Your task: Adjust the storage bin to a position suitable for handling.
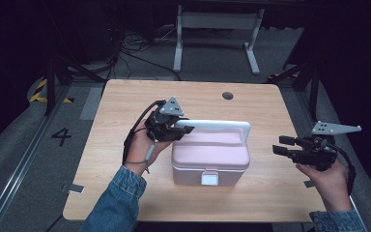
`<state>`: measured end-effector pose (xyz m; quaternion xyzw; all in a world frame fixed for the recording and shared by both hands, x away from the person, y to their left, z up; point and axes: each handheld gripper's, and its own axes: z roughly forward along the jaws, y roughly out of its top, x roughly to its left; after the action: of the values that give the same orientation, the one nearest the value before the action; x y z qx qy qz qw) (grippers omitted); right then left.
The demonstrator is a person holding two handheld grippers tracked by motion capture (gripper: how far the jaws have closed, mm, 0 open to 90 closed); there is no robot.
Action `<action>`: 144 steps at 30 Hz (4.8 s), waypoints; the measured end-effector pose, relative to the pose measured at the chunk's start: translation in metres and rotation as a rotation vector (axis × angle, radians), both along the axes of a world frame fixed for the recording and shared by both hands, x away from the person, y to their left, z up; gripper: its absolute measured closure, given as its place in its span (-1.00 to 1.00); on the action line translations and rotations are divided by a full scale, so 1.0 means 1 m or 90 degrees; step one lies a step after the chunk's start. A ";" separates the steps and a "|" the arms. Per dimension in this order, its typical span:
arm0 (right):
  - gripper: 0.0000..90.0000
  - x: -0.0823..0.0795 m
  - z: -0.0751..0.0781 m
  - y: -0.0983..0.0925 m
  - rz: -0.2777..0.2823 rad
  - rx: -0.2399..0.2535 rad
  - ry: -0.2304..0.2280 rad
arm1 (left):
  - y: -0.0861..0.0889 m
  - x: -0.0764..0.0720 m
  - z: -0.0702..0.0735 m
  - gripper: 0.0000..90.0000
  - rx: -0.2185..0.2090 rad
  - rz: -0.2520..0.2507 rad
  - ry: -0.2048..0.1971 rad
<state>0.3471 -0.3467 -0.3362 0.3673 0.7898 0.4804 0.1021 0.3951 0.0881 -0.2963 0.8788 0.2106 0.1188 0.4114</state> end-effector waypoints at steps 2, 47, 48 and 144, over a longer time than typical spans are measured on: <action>0.01 0.000 0.000 0.001 0.003 -0.002 -0.002 | 0.000 0.002 0.005 0.54 -0.001 -0.002 0.005; 1.00 -0.008 -0.010 0.038 0.089 0.015 -0.124 | -0.004 0.061 0.028 0.44 -0.035 0.102 0.087; 1.00 -0.008 -0.010 0.041 0.094 0.022 -0.128 | -0.004 0.061 0.028 0.44 -0.035 0.102 0.085; 1.00 0.036 0.004 0.067 0.069 0.156 -0.148 | 0.027 0.012 -0.003 -0.08 -0.174 0.064 -0.031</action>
<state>0.3830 -0.2798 -0.3324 0.2761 0.7267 0.6173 0.1212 0.4068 0.1151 -0.2996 0.7997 0.2589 0.1306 0.5258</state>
